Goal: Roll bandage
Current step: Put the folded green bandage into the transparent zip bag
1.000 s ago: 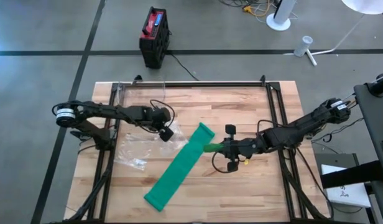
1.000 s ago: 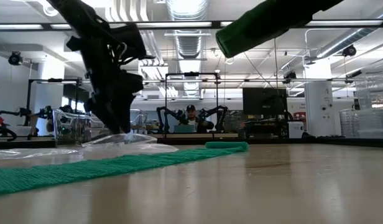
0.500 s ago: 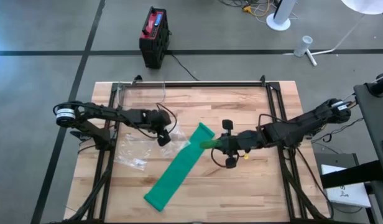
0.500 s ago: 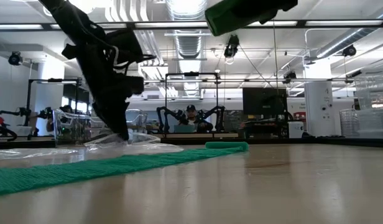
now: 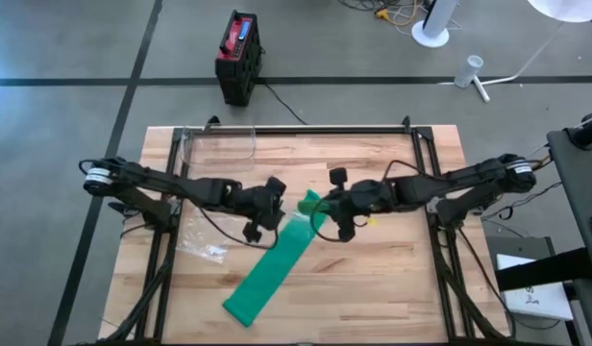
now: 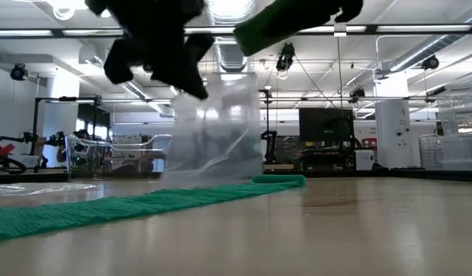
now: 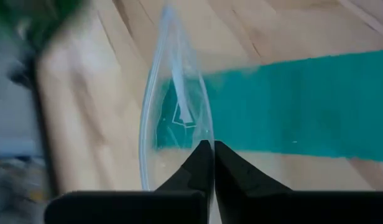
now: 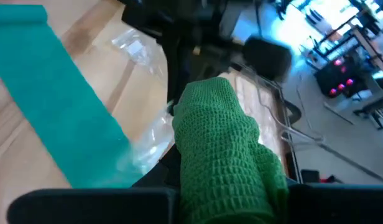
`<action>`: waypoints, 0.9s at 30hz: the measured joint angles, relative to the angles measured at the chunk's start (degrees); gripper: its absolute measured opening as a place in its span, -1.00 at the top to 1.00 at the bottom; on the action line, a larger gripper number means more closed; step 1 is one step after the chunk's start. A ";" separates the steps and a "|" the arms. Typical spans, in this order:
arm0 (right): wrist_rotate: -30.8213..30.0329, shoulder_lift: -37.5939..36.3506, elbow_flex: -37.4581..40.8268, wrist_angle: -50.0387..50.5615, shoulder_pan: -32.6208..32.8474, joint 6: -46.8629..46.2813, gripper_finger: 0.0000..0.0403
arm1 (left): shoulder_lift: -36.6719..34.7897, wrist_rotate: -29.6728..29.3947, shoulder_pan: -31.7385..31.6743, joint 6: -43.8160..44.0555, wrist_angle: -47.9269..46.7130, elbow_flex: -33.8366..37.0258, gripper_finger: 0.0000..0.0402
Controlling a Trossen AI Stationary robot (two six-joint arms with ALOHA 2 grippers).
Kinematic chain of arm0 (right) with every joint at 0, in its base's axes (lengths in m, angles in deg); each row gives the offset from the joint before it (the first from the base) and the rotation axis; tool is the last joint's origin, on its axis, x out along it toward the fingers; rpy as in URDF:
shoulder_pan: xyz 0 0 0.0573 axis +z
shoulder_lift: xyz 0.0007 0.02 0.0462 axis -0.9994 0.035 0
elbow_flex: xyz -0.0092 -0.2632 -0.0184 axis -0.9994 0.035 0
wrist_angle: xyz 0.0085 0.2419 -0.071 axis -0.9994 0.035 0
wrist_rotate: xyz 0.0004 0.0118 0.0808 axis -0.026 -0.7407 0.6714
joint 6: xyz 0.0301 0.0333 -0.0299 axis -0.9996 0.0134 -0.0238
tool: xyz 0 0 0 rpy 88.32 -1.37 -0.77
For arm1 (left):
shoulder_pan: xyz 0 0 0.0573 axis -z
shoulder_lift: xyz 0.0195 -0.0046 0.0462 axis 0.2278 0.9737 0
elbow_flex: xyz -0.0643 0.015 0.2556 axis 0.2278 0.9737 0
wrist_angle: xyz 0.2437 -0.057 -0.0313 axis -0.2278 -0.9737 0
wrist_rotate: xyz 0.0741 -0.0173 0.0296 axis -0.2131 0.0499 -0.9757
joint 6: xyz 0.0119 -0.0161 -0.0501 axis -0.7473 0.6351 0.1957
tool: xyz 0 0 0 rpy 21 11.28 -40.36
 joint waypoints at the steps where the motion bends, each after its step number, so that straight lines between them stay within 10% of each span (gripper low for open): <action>1: 0.76 1.04 -0.90 -0.08 -0.15 0.70 0.75 | 0.00 -1.00 0.59 -1.61 -1.02 -1.35 1.00; 17: 1.43 15.83 -20.70 23.38 -3.13 3.18 0.75 | 0.07 7.92 3.32 -0.91 -16.86 -16.43 1.00; 27: 11.35 14.46 -24.30 23.16 1.07 20.99 0.75 | -0.66 7.88 3.59 -2.58 -16.42 -15.53 1.00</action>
